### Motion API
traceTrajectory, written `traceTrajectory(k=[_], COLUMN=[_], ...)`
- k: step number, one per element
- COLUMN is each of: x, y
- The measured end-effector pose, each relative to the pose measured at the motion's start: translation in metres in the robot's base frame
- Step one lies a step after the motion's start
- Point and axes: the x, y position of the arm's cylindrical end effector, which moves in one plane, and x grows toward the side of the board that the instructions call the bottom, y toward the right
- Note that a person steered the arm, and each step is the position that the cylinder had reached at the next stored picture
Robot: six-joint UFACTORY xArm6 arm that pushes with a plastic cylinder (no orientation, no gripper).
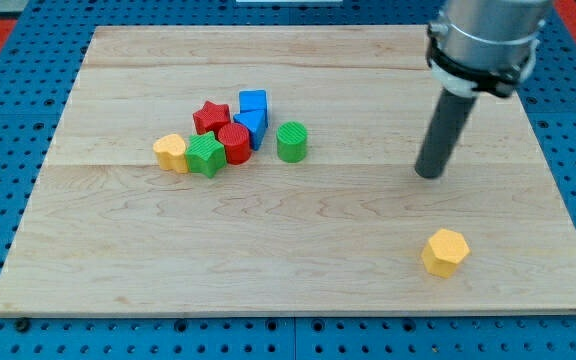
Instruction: Slightly push the green circle towards the down of the board
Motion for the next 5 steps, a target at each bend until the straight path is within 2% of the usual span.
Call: traceTrajectory(k=[2, 3, 5], x=[-0.07, -0.092, -0.081], y=[-0.091, -0.143, -0.139])
